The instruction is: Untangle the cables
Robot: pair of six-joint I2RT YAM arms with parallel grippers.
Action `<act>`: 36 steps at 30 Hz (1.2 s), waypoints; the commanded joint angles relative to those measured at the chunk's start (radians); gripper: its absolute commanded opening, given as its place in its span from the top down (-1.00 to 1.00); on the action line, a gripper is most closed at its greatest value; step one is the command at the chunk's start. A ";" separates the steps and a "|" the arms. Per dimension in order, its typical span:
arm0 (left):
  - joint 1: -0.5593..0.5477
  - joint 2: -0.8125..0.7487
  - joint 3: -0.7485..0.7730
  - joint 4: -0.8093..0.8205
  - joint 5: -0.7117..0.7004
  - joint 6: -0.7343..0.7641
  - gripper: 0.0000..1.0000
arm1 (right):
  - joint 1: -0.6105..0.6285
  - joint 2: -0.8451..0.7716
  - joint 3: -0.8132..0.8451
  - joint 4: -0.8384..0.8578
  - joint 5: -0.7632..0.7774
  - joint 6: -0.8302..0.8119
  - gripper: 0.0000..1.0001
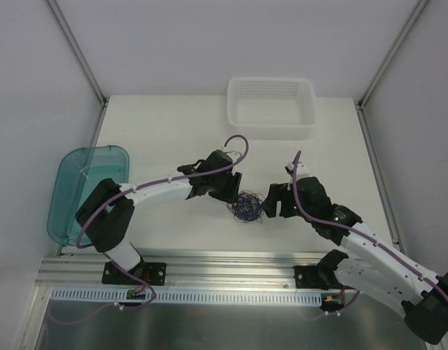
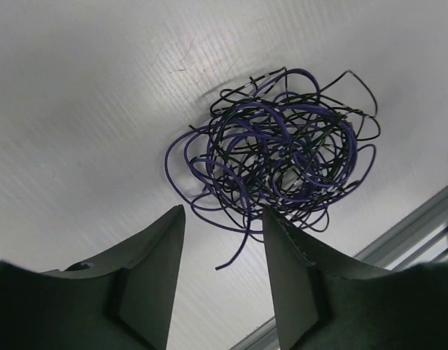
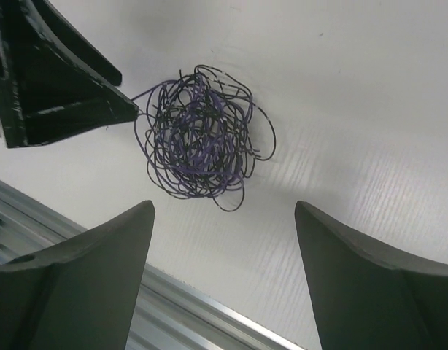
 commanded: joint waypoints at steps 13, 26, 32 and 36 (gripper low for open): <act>-0.034 -0.026 0.016 -0.001 -0.070 0.006 1.00 | 0.002 0.365 -0.026 0.386 -0.091 0.136 -0.58; 0.012 -0.237 -0.157 -0.044 -0.291 -0.160 1.00 | 0.007 0.199 0.105 0.128 0.022 0.056 0.99; 0.057 -0.260 -0.212 -0.058 -0.286 -0.235 1.00 | 0.009 -0.021 0.240 -0.043 0.060 -0.010 0.99; 0.071 -0.303 -0.239 -0.056 -0.291 -0.276 1.00 | 0.005 -0.056 0.212 -0.023 0.096 -0.007 0.99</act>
